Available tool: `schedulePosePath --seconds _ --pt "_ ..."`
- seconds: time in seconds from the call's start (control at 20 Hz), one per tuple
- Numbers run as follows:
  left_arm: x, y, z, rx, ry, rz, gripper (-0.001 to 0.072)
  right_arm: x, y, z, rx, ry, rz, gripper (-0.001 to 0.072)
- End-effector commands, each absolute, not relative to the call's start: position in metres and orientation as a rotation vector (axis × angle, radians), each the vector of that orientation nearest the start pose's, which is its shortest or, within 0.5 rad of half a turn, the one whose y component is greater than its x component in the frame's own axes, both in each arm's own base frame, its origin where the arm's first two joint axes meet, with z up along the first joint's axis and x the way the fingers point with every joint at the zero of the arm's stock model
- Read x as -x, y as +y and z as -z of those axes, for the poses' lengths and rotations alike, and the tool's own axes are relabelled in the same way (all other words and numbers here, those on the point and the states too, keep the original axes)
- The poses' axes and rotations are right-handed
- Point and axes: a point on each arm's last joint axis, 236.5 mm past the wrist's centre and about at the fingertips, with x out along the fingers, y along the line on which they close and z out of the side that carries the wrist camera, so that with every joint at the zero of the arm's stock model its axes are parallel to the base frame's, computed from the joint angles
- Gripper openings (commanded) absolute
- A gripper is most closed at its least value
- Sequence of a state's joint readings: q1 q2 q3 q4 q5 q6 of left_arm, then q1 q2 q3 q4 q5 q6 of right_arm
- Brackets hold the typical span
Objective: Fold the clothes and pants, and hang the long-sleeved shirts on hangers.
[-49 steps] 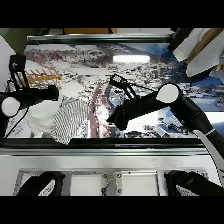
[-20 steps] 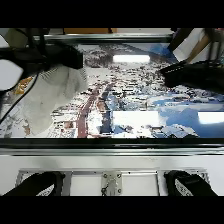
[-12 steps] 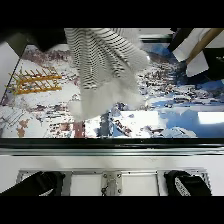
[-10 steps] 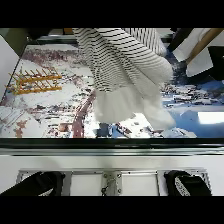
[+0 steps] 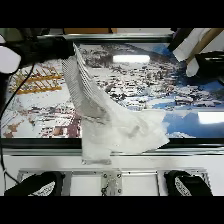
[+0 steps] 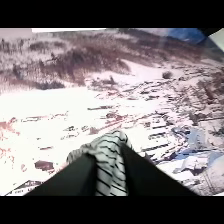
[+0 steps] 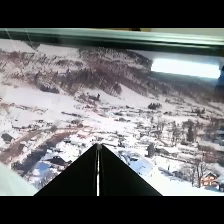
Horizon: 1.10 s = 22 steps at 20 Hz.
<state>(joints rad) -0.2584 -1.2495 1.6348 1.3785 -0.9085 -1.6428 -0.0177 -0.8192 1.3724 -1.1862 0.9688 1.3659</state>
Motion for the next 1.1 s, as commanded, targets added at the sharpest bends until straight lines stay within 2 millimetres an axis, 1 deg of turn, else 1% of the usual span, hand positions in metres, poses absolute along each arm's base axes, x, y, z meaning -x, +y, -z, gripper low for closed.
schedulePosePath --seconds 0.0,0.05,0.1,0.2,0.3,0.35,0.45,0.5,0.55,0.65,0.7,0.8,0.9,1.05 --pt "-0.506 -0.124 -0.191 0.236 0.698 0.265 0.0719 -0.384 0.067 -0.285 -0.096 0.484 -0.292 0.0017" --pt "-0.507 -0.109 -0.177 0.236 0.757 0.238 0.0683 -0.389 0.067 -0.277 -0.098 0.508 -0.293 0.0017" --pt "-0.502 -0.095 -0.162 0.241 0.829 0.214 0.0683 -0.391 0.068 -0.27 -0.099 0.532 -0.295 0.0017" --pt "-0.481 -0.063 -0.122 0.25 0.987 0.16 0.0683 -0.389 0.071 -0.254 -0.098 0.594 -0.308 0.0017" --pt "-0.451 -0.036 -0.075 0.284 1.124 0.102 0.0683 -0.386 0.073 -0.235 -0.092 0.661 -0.322 0.0017" --pt "-0.43 -0.026 -0.048 0.309 1.202 0.073 0.0683 -0.384 0.074 -0.224 -0.093 0.698 -0.329 0.0017" --pt "-0.385 -0.018 0.003 0.339 1.352 0.042 0.0683 -0.381 0.081 -0.204 -0.09 0.755 -0.353 0.0017" --pt "-0.362 -0.023 0.027 0.339 1.425 0.055 0.0682 -0.38 0.088 -0.193 -0.079 0.781 -0.376 0.0017" --pt "-0.341 -0.031 0.046 0.348 1.484 0.092 0.0683 -0.379 0.096 -0.184 -0.074 0.806 -0.396 0.0017" --pt "-0.309 -0.059 0.074 0.401 1.562 0.189 0.0683 -0.379 0.116 -0.167 -0.058 0.853 -0.445 0.0017" --pt "-0.3 -0.069 0.083 0.419 1.575 0.212 0.0683 -0.379 0.129 -0.158 -0.048 0.878 -0.475 0.0017" --pt "-0.289 -0.078 0.1 0.412 1.586 0.215 0.0683 -0.378 0.153 -0.139 -0.027 0.93 -0.527 0.0017" --pt "-0.283 -0.087 0.111 0.389 1.584 0.22 0.0683 -0.375 0.175 -0.119 -0.004 0.983 -0.576 0.0017" --pt "-0.284 -0.1 0.116 0.347 1.562 0.243 0.0682 -0.369 0.202 -0.095 0.025 1.043 -0.632 0.0017"
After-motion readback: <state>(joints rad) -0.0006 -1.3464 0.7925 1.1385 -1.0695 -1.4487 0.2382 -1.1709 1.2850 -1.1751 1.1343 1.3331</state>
